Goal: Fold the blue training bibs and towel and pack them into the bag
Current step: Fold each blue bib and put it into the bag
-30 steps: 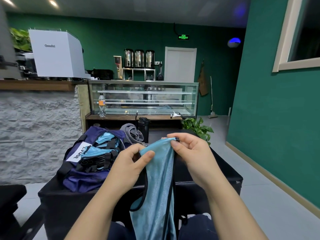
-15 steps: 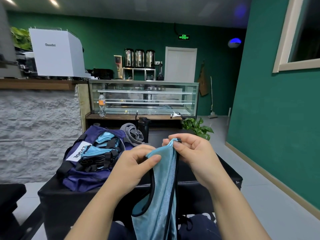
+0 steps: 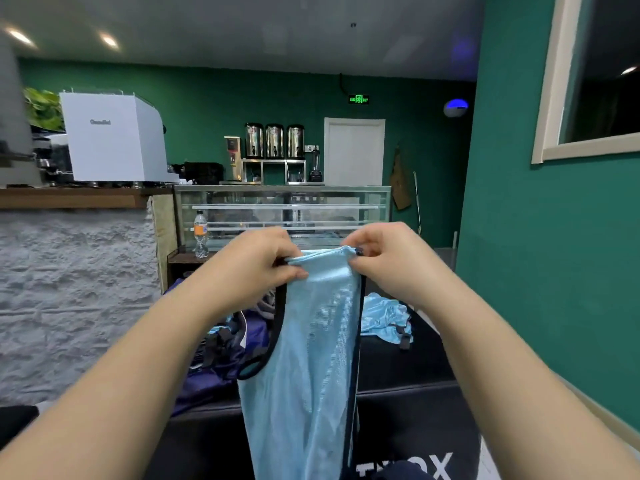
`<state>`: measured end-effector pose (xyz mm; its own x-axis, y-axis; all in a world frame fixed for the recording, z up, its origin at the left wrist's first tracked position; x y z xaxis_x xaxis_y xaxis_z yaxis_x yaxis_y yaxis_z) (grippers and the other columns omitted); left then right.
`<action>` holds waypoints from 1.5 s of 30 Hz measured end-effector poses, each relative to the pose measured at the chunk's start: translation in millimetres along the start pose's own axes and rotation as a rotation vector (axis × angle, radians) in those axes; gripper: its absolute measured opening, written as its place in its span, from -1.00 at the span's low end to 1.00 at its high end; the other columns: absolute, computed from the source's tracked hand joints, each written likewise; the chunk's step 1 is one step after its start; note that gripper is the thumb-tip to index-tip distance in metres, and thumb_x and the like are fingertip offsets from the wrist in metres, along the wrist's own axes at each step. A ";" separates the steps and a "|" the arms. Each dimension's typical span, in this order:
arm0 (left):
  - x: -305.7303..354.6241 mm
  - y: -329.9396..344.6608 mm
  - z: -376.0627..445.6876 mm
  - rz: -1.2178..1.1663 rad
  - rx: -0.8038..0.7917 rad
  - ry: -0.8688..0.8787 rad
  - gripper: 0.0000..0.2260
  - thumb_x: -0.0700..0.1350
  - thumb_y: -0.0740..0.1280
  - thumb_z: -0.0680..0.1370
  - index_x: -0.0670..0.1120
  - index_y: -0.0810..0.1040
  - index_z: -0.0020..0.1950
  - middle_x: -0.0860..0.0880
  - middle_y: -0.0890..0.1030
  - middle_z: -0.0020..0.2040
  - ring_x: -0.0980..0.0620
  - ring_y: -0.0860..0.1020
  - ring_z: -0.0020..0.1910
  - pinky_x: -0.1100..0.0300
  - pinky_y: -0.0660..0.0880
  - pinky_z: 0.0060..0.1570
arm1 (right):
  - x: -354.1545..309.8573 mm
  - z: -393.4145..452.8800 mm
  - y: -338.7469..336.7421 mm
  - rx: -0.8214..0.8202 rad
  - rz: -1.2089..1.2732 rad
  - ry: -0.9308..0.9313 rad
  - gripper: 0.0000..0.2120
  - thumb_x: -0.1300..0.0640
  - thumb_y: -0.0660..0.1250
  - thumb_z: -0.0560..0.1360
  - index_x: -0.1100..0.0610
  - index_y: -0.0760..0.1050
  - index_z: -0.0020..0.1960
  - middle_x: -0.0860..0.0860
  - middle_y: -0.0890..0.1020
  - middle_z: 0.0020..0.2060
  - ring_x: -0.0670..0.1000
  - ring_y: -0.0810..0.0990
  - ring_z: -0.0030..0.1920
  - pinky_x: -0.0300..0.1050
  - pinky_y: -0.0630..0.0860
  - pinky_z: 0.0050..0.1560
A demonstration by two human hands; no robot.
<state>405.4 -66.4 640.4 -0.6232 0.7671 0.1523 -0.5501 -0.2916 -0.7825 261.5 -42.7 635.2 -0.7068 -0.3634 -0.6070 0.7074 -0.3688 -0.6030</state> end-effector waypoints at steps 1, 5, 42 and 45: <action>6.6 -9.5 8.8 0.048 -0.001 0.013 -0.88 -0.07 0.42 0.50 -0.13 0.64 -0.11 0.09 0.46 -0.22 0.12 0.44 -0.25 0.26 0.32 -0.23 | -15.7 7.6 -5.7 0.011 -0.154 -0.050 -0.78 0.25 0.30 0.48 -0.01 0.59 0.04 -0.03 0.66 -0.10 -0.05 0.60 -0.16 -0.23 0.51 -0.28; 24.9 -38.2 34.4 0.126 0.001 -0.006 -0.82 -0.01 0.39 0.52 -0.13 0.62 -0.09 -0.03 0.57 -0.21 -0.06 0.50 -0.19 0.07 0.37 -0.19 | -56.6 34.0 -11.0 -0.004 -0.530 -0.127 -0.80 0.34 0.23 0.47 0.07 0.52 -0.08 0.02 0.51 -0.14 0.04 0.44 -0.13 -0.18 0.32 -0.26; -11.7 51.9 -8.2 0.359 -0.542 -0.021 -0.68 0.19 0.15 0.60 0.00 0.30 -0.23 0.07 0.42 -0.24 0.11 0.37 -0.32 0.16 0.29 -0.29 | 3.3 87.2 -79.3 0.294 0.092 -0.001 -0.76 0.02 0.23 0.60 0.17 0.56 -0.05 0.01 0.54 -0.24 -0.01 0.48 -0.22 -0.14 0.37 -0.21; -16.0 47.1 -8.3 0.582 -0.532 0.110 -0.68 0.25 0.08 0.59 0.02 0.30 -0.14 0.11 0.35 -0.12 0.06 0.47 -0.10 0.17 0.31 -0.18 | 26.7 90.8 -77.3 0.252 0.020 0.040 -0.77 0.02 0.22 0.60 0.14 0.56 -0.02 0.02 0.56 -0.18 0.02 0.50 -0.16 -0.12 0.39 -0.17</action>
<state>394.0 -87.7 596.1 -0.6549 0.6360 -0.4082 0.2034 -0.3719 -0.9057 187.5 -101.6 712.7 -0.6881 -0.3407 -0.6407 0.6946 -0.5649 -0.4455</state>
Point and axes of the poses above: each hand's wrist, its own z-axis towards the middle knuckle, its own y-axis out of the palm, x = y × z, the point moved 10 cm from there along z, towards the middle knuckle
